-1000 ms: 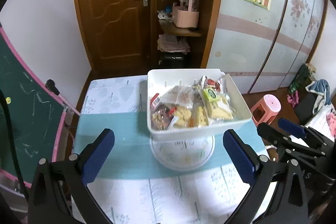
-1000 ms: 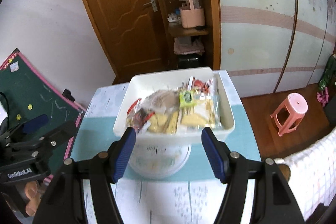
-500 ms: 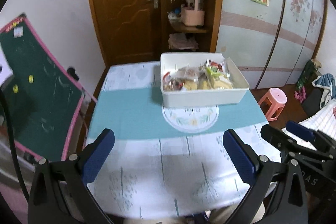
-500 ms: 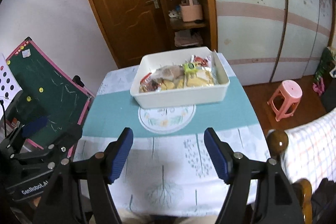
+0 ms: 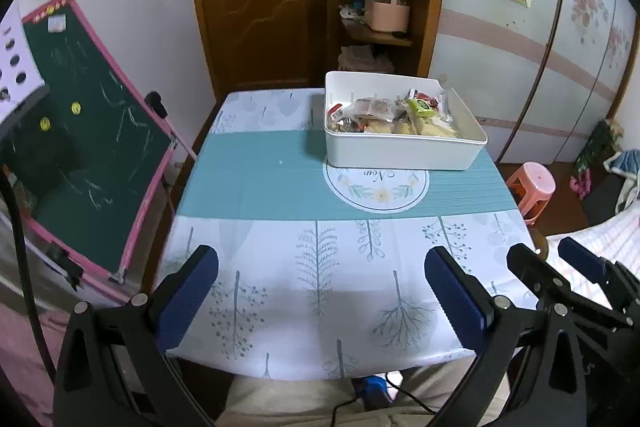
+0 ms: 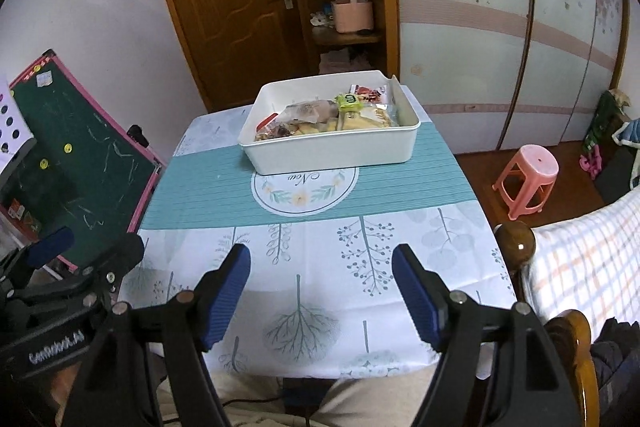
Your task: Organize snacks
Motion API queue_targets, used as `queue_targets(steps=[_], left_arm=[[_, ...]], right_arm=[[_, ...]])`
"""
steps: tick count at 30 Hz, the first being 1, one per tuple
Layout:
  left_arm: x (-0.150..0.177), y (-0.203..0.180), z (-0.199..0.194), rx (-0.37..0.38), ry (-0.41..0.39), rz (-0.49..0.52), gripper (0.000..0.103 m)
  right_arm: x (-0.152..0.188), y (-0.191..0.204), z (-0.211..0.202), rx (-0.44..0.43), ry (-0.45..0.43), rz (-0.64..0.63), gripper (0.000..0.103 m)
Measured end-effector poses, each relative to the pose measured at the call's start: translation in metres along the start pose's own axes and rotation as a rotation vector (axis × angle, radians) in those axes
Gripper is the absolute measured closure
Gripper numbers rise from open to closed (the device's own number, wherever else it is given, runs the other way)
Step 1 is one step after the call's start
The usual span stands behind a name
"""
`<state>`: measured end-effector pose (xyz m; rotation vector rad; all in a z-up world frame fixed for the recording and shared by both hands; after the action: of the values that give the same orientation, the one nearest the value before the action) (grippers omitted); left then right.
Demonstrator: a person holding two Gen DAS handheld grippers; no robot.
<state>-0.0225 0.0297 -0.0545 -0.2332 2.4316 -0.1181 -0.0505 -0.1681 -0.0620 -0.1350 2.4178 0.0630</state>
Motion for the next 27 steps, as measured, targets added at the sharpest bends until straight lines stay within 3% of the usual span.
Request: queue_targets(steps=[27], left_arm=[[0.008,0.006,-0.001,-0.03,0.011,-0.01,0.0]], right_arm=[[0.006,0.001,-0.011,-0.034,-0.025,-0.001,0.029]])
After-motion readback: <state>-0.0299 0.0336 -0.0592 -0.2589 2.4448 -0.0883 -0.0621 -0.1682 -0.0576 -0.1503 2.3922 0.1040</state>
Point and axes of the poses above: each gripper's, at about its wrist camera, not at the fingertips, and z roughly the way its jaws point, y to its left, x to its underside, the point moved 3 cm from there along z, roughly the way its jaws point, and after that the axes turned 12 degrees about -z, right-handed, at the moved point
